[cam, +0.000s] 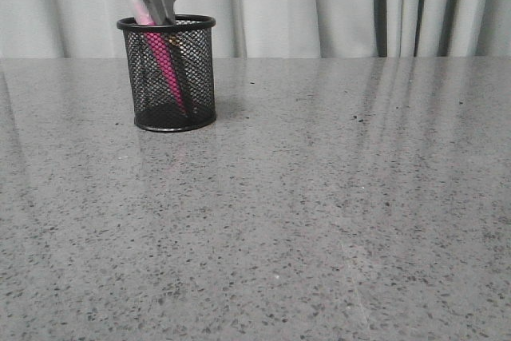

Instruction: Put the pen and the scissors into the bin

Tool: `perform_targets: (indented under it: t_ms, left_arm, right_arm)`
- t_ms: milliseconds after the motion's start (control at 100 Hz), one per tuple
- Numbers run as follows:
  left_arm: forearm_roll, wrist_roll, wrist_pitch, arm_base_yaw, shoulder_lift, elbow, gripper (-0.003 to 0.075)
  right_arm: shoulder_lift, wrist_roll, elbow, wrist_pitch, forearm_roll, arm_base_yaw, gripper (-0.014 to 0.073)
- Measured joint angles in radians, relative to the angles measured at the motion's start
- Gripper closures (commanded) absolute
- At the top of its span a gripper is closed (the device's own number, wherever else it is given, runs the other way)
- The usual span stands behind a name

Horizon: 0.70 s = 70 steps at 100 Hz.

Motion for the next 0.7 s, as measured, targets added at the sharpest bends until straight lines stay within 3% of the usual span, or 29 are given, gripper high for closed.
perform_targets:
  t_ms: [430, 700]
  left_arm:
    - [0.000, 0.000, -0.002, 0.000, 0.000, 0.027, 0.0739]
    - [0.130, 0.030, -0.029, 0.001, 0.000, 0.053, 0.0739]
  right_arm:
    - [-0.002, 0.000, 0.000, 0.000, 0.000, 0.000, 0.0662]
    - [-0.002, 0.000, 0.001, 0.000, 0.000, 0.000, 0.0662]
